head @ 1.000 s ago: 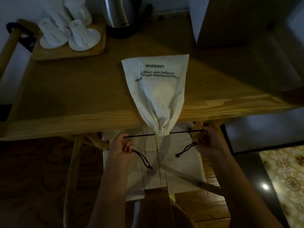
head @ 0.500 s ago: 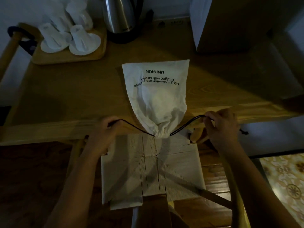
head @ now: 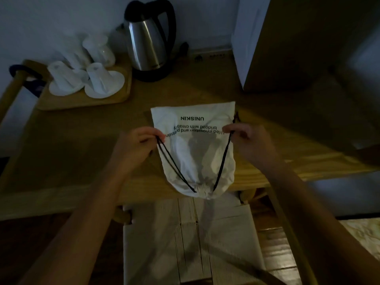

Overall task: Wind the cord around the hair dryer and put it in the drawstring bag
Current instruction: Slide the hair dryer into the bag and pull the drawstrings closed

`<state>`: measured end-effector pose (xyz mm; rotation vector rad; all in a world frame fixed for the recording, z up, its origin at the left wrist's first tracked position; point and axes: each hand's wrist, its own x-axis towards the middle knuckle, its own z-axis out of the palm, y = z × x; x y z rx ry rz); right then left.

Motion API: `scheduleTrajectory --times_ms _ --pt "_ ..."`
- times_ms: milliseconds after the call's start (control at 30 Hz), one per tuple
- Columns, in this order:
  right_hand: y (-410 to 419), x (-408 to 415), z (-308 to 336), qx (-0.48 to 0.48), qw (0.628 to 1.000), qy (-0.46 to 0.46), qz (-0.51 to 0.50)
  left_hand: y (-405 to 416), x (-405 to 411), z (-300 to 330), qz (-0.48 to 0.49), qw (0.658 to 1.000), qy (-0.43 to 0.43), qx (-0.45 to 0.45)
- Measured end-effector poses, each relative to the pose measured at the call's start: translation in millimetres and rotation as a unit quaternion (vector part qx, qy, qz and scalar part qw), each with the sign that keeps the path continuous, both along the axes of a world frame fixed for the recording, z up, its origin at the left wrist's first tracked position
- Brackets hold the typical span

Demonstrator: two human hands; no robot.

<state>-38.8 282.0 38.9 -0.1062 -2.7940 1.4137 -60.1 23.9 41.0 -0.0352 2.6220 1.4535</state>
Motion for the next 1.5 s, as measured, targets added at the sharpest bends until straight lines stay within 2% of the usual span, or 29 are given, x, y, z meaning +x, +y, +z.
scheduleTrajectory --times_ms 33,67,100,167,267,333,400,533,633,733,833,967,1100,1167,1233,1367,1500 --pt "-3 -6 0 -0.064 0.998 -0.003 -0.017 3 -4 3 0.004 0.992 -0.029 0.124" --pt "-6 -11 -1 -0.11 0.993 -0.002 -0.029 6 -10 5 0.007 0.976 -0.05 0.212" --pt "-9 -17 -1 -0.139 0.99 0.002 -0.033 8 -16 6 0.006 0.966 -0.057 0.252" --pt "-17 -31 1 -0.164 0.986 0.007 -0.028 16 -32 6 -0.001 0.966 -0.053 0.251" --pt "-28 -57 0 -0.138 0.99 -0.019 -0.006 29 -59 1 -0.028 0.981 -0.043 0.185" --pt "-36 -71 -4 -0.049 0.998 -0.038 0.02 38 -75 -5 -0.062 0.995 -0.027 0.068" --pt "-43 -82 -10 0.029 0.999 -0.025 0.02 43 -86 -13 -0.103 0.994 -0.001 -0.032" --pt "-56 -99 -20 0.167 0.984 0.06 0.01 44 -101 -30 -0.148 0.984 0.042 -0.093" --pt "-62 -108 -28 0.246 0.968 0.009 0.039 44 -109 -43 -0.175 0.966 0.03 -0.186" --pt "-62 -112 -32 0.26 0.962 -0.027 0.077 41 -113 -54 -0.22 0.928 0.047 -0.297" --pt "-59 -108 -35 0.249 0.964 -0.024 0.085 35 -111 -65 -0.219 0.925 0.061 -0.305" --pt "-56 -97 -37 0.218 0.974 -0.04 0.043 25 -98 -61 -0.198 0.953 0.105 -0.204" --pt "-60 -57 -43 0.169 0.983 -0.011 -0.064 5 -70 -63 -0.084 0.967 0.169 -0.174" --pt "-74 -39 -51 0.219 0.974 0.0 -0.056 -3 -54 -74 -0.006 0.967 0.154 -0.203" --pt "-91 -34 -60 0.235 0.972 -0.019 -0.017 -5 -40 -91 0.032 0.961 0.094 -0.26" --pt "-106 -41 -76 0.205 0.978 -0.037 0.002 -3 -22 -124 0.006 0.935 0.005 -0.354" --pt "-101 -43 -85 0.247 0.969 0.009 0.002 -2 -18 -135 0.01 0.912 0.018 -0.411"
